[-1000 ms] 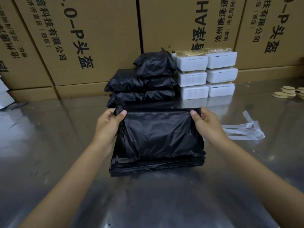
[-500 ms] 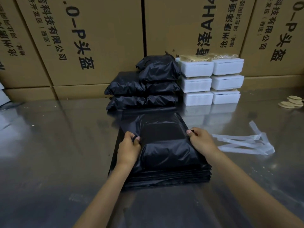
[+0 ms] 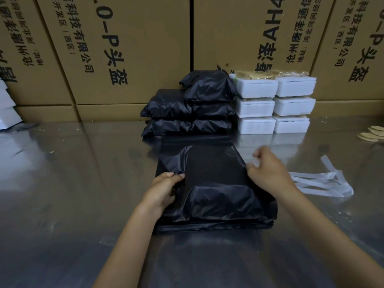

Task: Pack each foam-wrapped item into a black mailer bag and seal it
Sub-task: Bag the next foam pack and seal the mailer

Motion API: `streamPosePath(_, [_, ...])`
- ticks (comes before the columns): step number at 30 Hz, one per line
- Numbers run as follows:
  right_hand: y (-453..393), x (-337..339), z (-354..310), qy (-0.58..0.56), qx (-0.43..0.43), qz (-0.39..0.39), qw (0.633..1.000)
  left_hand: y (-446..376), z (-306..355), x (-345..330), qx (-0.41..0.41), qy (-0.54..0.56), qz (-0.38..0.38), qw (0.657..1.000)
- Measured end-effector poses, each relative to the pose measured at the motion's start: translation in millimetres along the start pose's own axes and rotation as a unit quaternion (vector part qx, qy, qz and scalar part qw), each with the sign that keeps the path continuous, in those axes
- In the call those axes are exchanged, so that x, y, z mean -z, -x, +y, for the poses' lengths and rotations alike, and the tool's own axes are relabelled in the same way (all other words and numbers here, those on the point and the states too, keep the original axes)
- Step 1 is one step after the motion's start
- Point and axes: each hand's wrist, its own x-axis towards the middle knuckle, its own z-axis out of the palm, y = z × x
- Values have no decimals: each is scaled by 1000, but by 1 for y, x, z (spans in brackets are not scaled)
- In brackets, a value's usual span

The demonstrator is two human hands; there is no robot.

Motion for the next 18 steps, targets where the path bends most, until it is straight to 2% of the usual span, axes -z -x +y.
streamPosePath(2, [-2, 1, -26, -16, 102, 87, 991, 0, 4, 6, 14, 53, -28, 998])
streamPosePath(3, [-3, -2, -41, -38, 153, 99, 982, 0, 5, 9, 17, 64, -40, 997])
streamPosePath(5, [-6, -18, -72, -89, 221, 43, 970, 1, 4, 12, -10, 71, -46, 996])
streamPosePath(8, [-9, -55, -104, -150, 230, -89, 958, 1, 3, 11, -125, 33, 13, 992])
streamPosePath(12, [-17, -88, -111, -141, 221, -195, 945, 3, 11, 13, -290, -83, 47, 952])
streamPosePath(15, [-16, -90, -108, -140, 218, -252, 933, 2, 15, 18, -340, -90, 52, 935])
streamPosePath(18, [-15, -87, -104, -150, 219, -261, 928, 1, 14, 17, -344, -105, 72, 930])
